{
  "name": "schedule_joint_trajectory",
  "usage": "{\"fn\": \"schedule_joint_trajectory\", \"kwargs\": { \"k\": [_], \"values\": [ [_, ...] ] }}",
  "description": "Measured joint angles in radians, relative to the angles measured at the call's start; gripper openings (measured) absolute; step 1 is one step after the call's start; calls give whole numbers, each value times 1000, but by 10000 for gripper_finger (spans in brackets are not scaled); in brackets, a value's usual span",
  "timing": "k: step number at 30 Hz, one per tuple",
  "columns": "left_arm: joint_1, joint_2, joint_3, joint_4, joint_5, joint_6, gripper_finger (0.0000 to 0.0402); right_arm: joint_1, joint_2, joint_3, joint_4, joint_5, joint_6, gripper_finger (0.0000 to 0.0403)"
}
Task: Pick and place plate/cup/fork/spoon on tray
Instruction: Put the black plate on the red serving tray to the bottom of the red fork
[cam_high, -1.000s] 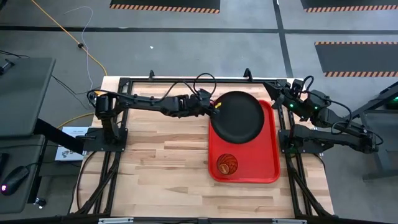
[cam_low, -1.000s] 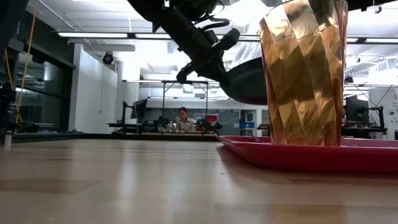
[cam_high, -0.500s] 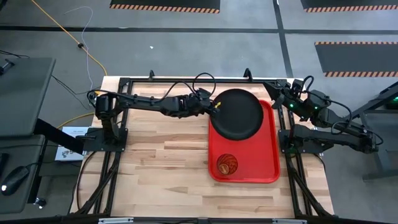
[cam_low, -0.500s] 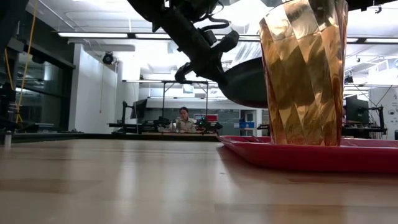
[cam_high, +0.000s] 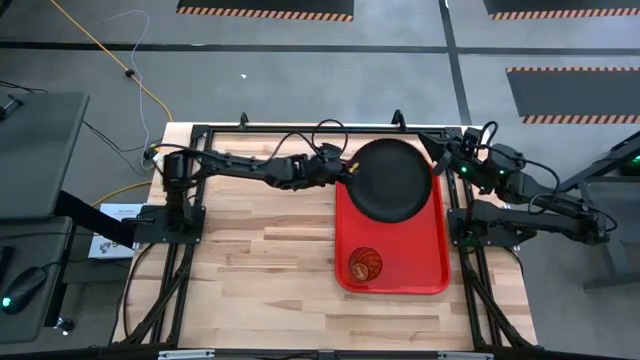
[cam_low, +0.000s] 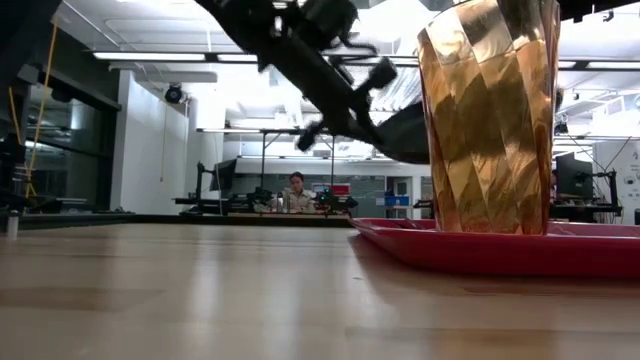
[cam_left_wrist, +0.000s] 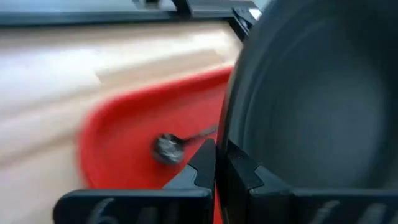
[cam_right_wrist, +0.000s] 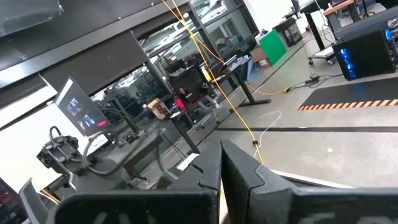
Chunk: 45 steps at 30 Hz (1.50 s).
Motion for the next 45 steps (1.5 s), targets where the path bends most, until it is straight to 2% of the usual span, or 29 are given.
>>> {"fn": "schedule_joint_trajectory", "kwargs": {
  "k": [2, 8, 19, 25, 33, 45],
  "values": [
    [0, 34, 0, 13, 44, -44, 0, 0, 2, 0, -1, -2, 0, 0],
    [-15, 102, -1, 39, 84, -156, 0, 0, 7, 0, 3, -17, -1, 0],
    [-86, 111, -1, 17, 29, -142, 0, 0, 6, 0, 0, -17, -3, 0],
    [-114, 137, 0, -8, 29, -219, 0, 0, 6, 0, 0, -17, -3, 0],
    [-144, 154, -1, -34, 54, -218, 0, 0, 6, 0, 0, -17, -3, 0],
    [-153, 153, -1, -74, 37, -183, 6, 0, 6, 0, -1, -17, -10, 0]
  ]
}}
